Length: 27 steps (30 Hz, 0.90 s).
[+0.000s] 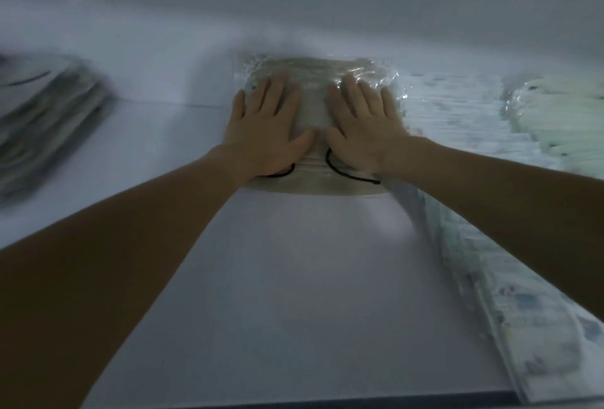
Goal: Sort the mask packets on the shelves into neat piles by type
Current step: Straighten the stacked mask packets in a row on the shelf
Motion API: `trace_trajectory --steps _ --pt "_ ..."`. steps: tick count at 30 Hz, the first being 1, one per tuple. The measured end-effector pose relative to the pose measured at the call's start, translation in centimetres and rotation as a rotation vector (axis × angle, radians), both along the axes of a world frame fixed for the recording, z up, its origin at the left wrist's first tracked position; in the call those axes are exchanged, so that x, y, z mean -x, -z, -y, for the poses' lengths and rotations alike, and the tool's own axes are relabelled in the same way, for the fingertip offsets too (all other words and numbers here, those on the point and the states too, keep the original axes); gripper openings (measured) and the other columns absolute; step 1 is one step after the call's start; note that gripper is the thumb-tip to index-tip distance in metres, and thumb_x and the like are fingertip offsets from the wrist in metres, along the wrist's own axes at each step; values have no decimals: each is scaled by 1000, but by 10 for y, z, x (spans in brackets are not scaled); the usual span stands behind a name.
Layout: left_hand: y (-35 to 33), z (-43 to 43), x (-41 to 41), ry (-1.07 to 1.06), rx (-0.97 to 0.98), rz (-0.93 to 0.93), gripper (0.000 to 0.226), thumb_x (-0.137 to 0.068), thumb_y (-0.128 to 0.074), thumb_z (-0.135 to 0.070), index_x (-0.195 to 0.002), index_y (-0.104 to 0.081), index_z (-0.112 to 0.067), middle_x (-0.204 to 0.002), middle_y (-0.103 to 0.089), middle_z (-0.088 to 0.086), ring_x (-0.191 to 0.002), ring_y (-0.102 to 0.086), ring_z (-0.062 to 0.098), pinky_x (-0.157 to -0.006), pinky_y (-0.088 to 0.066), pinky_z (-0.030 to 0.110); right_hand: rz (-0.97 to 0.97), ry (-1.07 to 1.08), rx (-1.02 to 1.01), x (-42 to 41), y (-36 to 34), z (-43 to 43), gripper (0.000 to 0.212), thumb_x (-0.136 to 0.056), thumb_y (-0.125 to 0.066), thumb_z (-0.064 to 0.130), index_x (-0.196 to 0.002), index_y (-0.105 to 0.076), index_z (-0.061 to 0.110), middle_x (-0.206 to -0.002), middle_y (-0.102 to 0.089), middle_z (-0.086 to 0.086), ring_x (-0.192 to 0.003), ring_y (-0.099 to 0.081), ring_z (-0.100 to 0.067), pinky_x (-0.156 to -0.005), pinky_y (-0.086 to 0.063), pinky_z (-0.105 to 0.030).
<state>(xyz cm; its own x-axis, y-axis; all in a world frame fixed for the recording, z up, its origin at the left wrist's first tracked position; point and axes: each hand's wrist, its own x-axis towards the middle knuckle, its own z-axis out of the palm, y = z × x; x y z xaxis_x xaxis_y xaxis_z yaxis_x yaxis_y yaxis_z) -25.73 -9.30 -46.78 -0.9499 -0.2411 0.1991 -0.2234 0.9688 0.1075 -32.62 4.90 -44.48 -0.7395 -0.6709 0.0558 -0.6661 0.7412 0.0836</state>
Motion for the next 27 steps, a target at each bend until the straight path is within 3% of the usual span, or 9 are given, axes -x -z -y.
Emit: trace_trajectory --steps 4,6,9,13,16,19,23,25,27 --pt "-16 19 -32 -22 -21 -152 64 -99 -27 -41 -150 2 -16 -158 10 4 -145 9 21 -115 6 38 61 -83 273 -28 -8 16 67 -94 -19 41 -149 6 14 -157 10 -9 -145 7 -23 -116 7 -36" --pt "-26 37 -62 -24 -12 -239 62 -98 -25 -41 -150 -4 -15 -158 4 6 -145 3 23 -116 2 37 306 -105 482 -53 -5 39 64 -95 -20 37 -149 1 11 -157 0 -9 -145 0 -21 -114 0 -30" --pt "-35 77 -118 -26 74 -397 69 -90 -18 -44 -146 -24 -4 -153 -18 19 -142 -18 37 -114 -13 47 643 -96 794 -103 -4 81 69 -90 -37 36 -150 -8 17 -143 -27 -8 -132 -28 -22 -107 -22 -33" --pt "-22 130 -192 -154 102 -401 69 -93 -19 -43 -135 -40 7 -136 -39 34 -125 -38 49 -107 -30 51 737 -196 810 -166 3 125 59 -98 -37 18 -150 -8 18 -152 -16 -8 -138 -24 -22 -114 -20 -34" --pt "-3 133 -230 -210 6 -452 50 -89 -39 -22 -122 -46 15 -119 -48 38 -108 -50 50 -94 -41 49 902 -161 821 -210 4 151 59 -99 -35 21 -150 -5 20 -151 -16 -8 -123 -37 -18 -93 -28 -15" --pt "14 130 -244 -225 26 -415 49 -90 -43 -24 -119 -50 14 -117 -52 35 -104 -55 48 -92 -45 48 972 -60 901 -230 3 174 61 -99 -36 22 -150 -4 18 -152 -17 -10 -131 -32 -21 -89 -22 -12" --pt "16 126 -248 -275 52 -370 66 -84 -42 -45 -123 -49 8 -121 -54 30 -113 -53 46 -96 -43 54 942 53 932 -236 5 188 74 -94 -44 39 -150 0 19 -135 -38 -12 -110 -46 -22 -90 -40 -25" --pt "15 125 -249 -301 47 -352 71 -77 -43 -51 -119 -52 5 -119 -57 27 -109 -56 44 -93 -43 54 875 64 842 -238 4 192 81 -91 -48 48 -150 0 21 -145 -31 -12 -123 -44 -27 -100 -40 -36" --pt "14 124 -249 -310 3 -313 75 -71 -43 -55 -116 -55 4 -119 -58 24 -106 -59 42 -89 -44 56 837 81 804 -237 -1 196 85 -89 -50 52 -150 0 22 -151 -23 -10 -132 -37 -29 -103 -35 -36"
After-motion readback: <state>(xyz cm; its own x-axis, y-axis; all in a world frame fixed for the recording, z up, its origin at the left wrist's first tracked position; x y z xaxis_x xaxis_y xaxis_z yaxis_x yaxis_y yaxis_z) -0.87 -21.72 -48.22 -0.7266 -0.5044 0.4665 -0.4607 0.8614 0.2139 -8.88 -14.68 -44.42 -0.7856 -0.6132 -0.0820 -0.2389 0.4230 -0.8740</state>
